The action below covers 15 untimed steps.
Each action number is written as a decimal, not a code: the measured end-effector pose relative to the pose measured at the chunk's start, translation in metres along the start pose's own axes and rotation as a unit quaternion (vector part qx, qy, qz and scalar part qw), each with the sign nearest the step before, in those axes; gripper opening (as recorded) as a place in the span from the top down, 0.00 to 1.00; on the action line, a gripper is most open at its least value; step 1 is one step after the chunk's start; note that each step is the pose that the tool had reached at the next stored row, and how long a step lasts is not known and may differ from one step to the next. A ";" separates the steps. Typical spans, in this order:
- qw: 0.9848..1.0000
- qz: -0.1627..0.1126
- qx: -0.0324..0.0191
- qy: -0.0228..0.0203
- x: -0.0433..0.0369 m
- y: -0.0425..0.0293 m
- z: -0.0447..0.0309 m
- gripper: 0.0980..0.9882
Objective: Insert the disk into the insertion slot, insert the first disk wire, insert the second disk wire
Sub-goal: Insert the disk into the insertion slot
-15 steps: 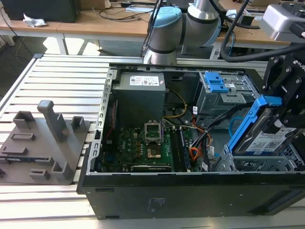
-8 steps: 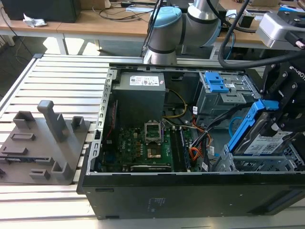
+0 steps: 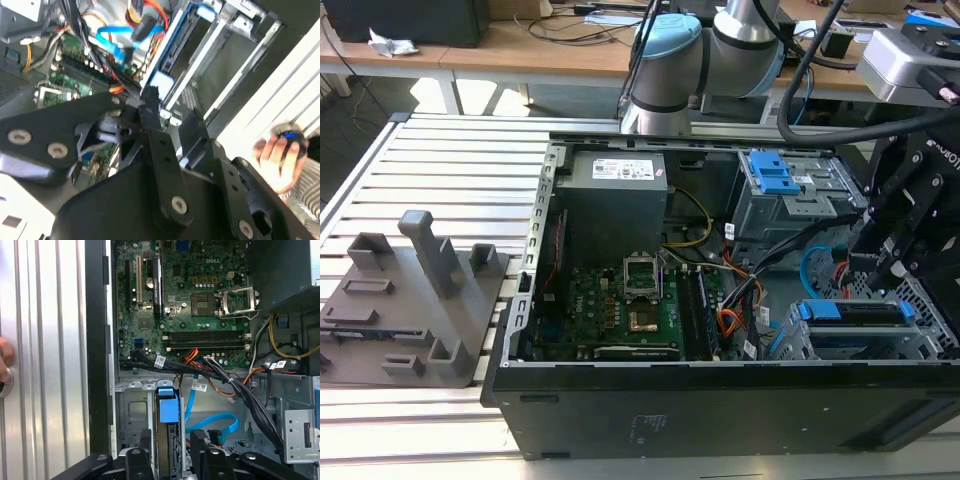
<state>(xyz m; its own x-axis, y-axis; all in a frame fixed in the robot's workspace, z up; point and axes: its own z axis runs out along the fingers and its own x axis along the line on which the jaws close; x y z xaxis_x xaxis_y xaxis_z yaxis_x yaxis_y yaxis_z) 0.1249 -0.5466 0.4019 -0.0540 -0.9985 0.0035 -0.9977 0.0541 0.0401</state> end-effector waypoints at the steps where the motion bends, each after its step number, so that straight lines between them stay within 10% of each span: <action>1: 1.000 0.000 0.000 0.000 0.0000 0.0000 -0.0001 0.62; 4: 1.000 0.000 0.000 0.000 0.0000 0.0000 0.0000 0.63; 7: 1.000 0.000 0.000 0.000 0.0000 0.0000 0.0001 0.91; 15: 1.000 0.000 0.000 0.000 0.0000 0.0000 0.0003 0.99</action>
<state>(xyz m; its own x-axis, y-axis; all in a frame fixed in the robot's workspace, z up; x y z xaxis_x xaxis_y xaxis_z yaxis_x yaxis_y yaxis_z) 0.1250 -0.5466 0.4016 -0.0539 -0.9985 0.0037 -0.9977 0.0540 0.0401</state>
